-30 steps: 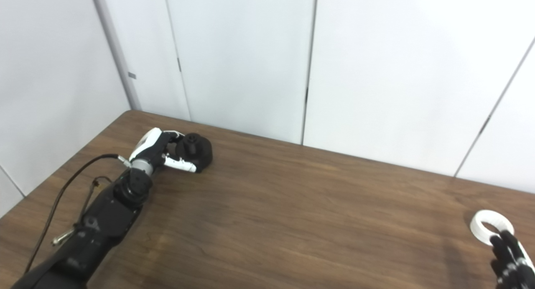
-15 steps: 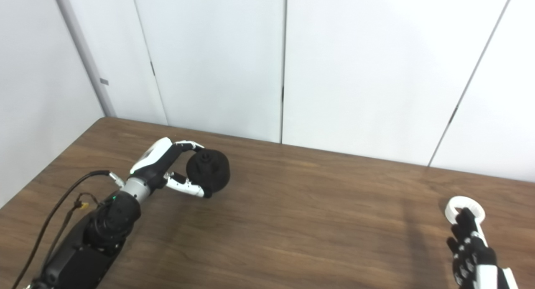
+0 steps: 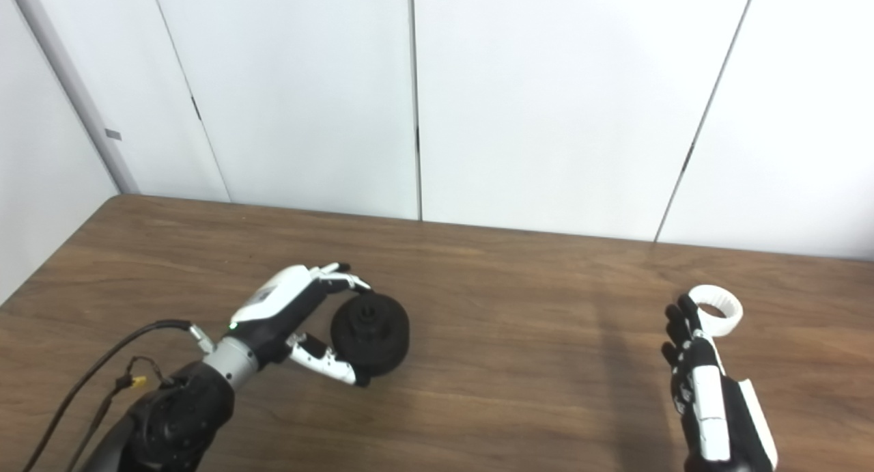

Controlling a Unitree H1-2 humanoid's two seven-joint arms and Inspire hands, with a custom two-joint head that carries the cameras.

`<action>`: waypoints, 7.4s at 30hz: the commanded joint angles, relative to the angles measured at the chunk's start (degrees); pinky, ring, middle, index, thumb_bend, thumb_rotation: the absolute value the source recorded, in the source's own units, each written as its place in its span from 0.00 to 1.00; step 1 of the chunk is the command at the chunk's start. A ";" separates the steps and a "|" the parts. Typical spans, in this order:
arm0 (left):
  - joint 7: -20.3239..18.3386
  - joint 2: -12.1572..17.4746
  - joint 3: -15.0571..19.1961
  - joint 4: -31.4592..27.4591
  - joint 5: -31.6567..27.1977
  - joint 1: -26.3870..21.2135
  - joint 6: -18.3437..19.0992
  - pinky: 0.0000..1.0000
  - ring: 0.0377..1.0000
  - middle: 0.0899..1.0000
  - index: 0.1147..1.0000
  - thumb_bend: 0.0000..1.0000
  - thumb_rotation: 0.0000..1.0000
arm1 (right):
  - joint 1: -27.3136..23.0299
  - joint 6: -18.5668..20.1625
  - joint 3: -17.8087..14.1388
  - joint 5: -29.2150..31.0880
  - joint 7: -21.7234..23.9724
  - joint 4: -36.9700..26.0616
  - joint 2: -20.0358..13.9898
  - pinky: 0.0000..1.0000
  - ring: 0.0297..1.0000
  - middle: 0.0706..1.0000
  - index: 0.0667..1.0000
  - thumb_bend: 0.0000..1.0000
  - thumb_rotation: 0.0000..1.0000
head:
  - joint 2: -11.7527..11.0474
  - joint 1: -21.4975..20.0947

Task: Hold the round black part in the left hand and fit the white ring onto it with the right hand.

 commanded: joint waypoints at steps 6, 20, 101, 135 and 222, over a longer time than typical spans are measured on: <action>-1.36 -2.64 -2.57 -3.92 3.49 0.93 -1.12 1.00 0.95 0.80 0.41 0.52 0.05 | 7.69 -1.95 2.24 -0.21 -2.09 -1.74 4.27 1.00 0.94 0.95 0.97 0.52 1.00 | 1.02 -2.82; -4.34 -6.88 -6.14 -4.28 5.34 6.39 -1.39 1.00 0.95 0.80 0.41 0.52 0.05 | 7.09 0.51 5.11 -1.17 -4.26 -3.05 4.05 1.00 0.97 0.94 0.97 0.63 1.00 | 4.31 -8.65; -1.24 -6.99 -6.79 1.94 4.90 13.32 -8.28 1.00 0.94 0.81 0.42 0.52 0.05 | -33.65 12.73 -0.33 -48.94 24.67 27.24 -25.66 1.00 0.98 0.93 0.87 0.96 0.25 | -1.27 -22.64; -0.45 -7.87 -7.60 1.30 5.89 14.69 -8.20 1.00 0.94 0.81 0.42 0.52 0.05 | -45.78 12.60 14.96 -49.75 18.20 44.29 -26.45 1.00 0.99 0.95 0.84 0.92 0.29 | -2.07 -20.97; -1.31 -9.38 -8.05 -0.92 7.11 14.41 -5.52 1.00 0.94 0.81 0.42 0.52 0.05 | -44.84 8.18 20.81 -50.57 16.67 43.16 -32.15 1.00 0.91 0.82 0.45 0.52 0.14 | 0.31 -17.86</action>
